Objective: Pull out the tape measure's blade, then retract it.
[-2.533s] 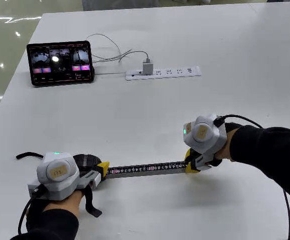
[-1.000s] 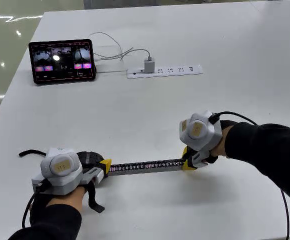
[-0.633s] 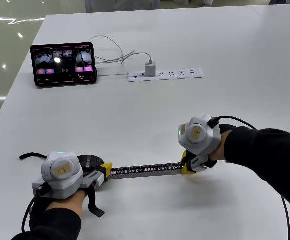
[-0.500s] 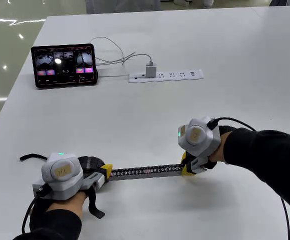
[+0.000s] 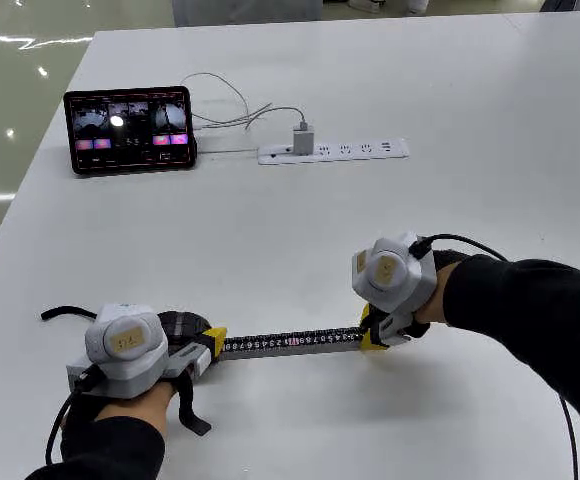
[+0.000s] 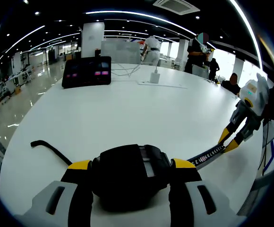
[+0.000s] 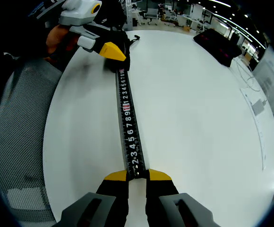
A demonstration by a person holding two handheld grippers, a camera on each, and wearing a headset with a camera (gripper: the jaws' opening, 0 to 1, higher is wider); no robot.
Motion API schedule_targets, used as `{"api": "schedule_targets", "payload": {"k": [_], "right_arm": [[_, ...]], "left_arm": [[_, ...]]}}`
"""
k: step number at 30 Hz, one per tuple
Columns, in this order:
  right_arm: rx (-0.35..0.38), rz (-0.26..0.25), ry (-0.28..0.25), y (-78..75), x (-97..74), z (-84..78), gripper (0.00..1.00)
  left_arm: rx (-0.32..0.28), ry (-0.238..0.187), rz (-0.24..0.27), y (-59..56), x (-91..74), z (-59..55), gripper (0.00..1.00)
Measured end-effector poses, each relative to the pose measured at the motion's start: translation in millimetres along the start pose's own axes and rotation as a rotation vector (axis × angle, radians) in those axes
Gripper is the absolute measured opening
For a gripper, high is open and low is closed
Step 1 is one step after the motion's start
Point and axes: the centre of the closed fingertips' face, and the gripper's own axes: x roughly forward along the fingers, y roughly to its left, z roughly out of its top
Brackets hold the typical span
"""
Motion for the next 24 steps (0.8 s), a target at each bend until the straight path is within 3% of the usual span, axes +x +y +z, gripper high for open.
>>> {"api": "schedule_targets", "payload": {"k": [24], "right_arm": [[0.010, 0.002, -0.009, 0.4, 2.4, 7.9, 0.09]], "left_arm": [[0.001, 0.001, 0.001, -0.4, -0.7, -0.1, 0.60]]}}
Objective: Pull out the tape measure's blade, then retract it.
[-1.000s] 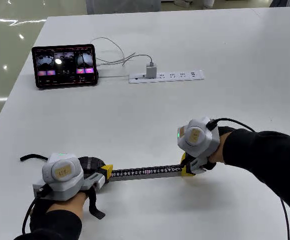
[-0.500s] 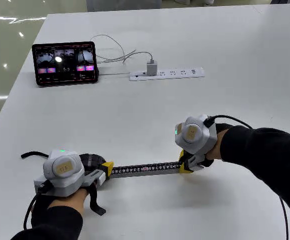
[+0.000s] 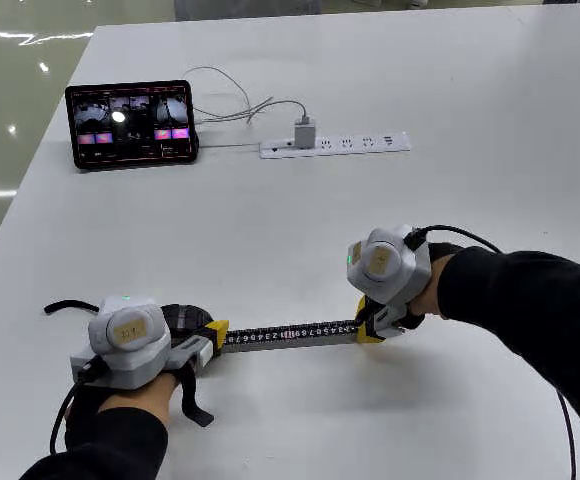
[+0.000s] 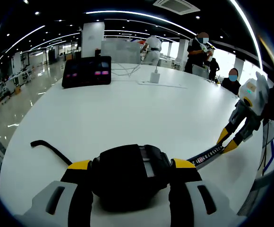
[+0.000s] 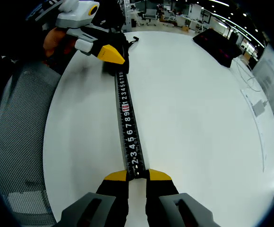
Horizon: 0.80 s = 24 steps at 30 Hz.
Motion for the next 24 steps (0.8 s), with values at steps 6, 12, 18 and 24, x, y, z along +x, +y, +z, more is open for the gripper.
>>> {"api": "schedule_targets", "payload": {"k": [6, 12, 18, 24], "right_arm": [[0.005, 0.000, -0.009, 0.1, 0.9, 2.5, 0.09], [-0.002, 0.000, -0.006, 0.1, 2.4, 4.9, 0.09], [0.000, -0.005, -0.007, 0.5, 3.5, 7.3, 0.09], [-0.001, -0.008, -0.007, 0.5, 4.6, 9.4, 0.09]], "left_arm": [[0.001, -0.002, -0.001, 0.2, 0.3, -0.2, 0.60], [0.000, 0.001, -0.001, 0.0, 0.4, -0.3, 0.60], [0.000, 0.002, 0.000, -0.2, 0.4, -0.1, 0.60], [-0.001, 0.004, -0.001, 0.1, 0.5, -0.4, 0.60]]}}
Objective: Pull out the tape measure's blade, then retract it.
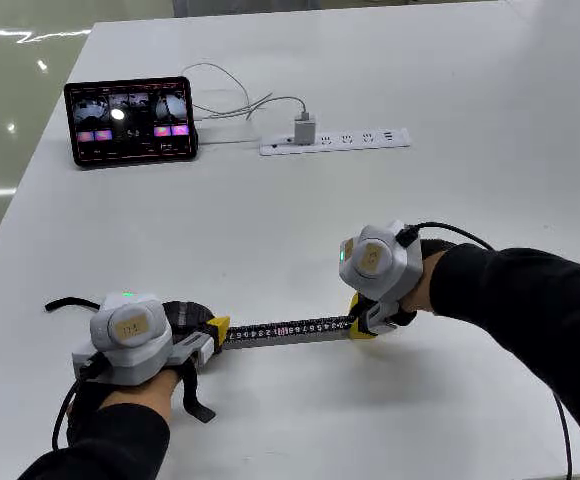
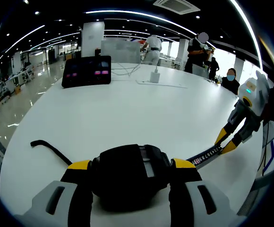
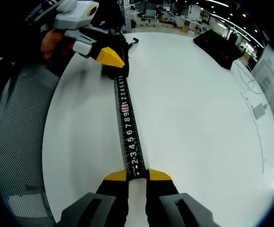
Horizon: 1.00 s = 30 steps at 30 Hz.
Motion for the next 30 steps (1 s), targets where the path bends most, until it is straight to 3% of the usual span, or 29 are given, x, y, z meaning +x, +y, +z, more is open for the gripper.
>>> {"api": "schedule_targets", "payload": {"k": [30], "right_arm": [[-0.015, 0.008, -0.008, 2.7, 3.8, 10.3, 0.08]], "left_arm": [[0.002, 0.004, 0.000, 0.0, 0.6, -0.4, 0.60]]}}
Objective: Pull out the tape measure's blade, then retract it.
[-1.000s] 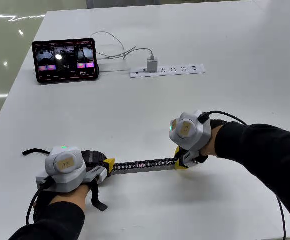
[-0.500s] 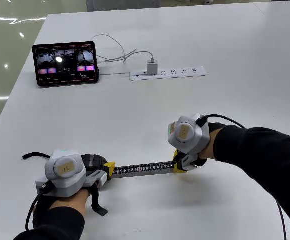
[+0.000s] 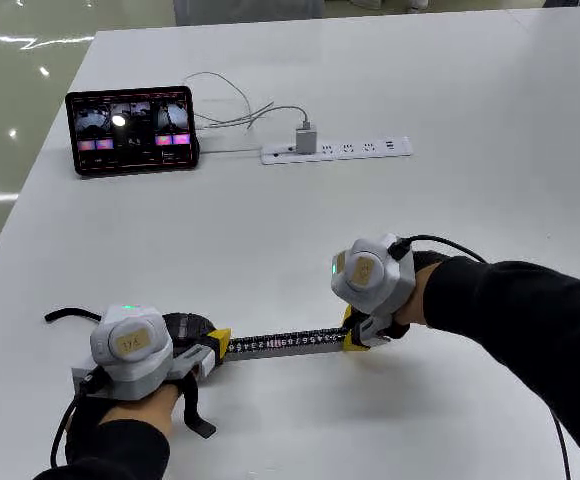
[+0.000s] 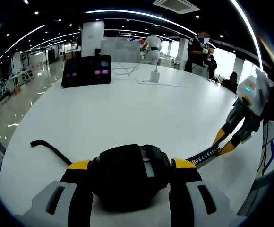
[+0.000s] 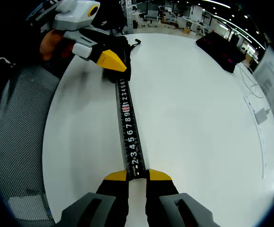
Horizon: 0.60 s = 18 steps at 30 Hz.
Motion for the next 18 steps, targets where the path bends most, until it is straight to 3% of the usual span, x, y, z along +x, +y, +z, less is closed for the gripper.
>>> {"api": "schedule_targets", "payload": {"k": [15, 18], "right_arm": [[-0.001, 0.000, -0.001, 0.8, 2.1, 5.1, 0.09], [-0.003, -0.004, -0.002, 0.9, 2.8, 6.4, 0.09]], "left_arm": [[0.002, 0.025, -0.007, -0.3, 0.1, -0.9, 0.60], [0.002, 0.002, -0.006, -0.2, -0.7, -1.1, 0.60]]}}
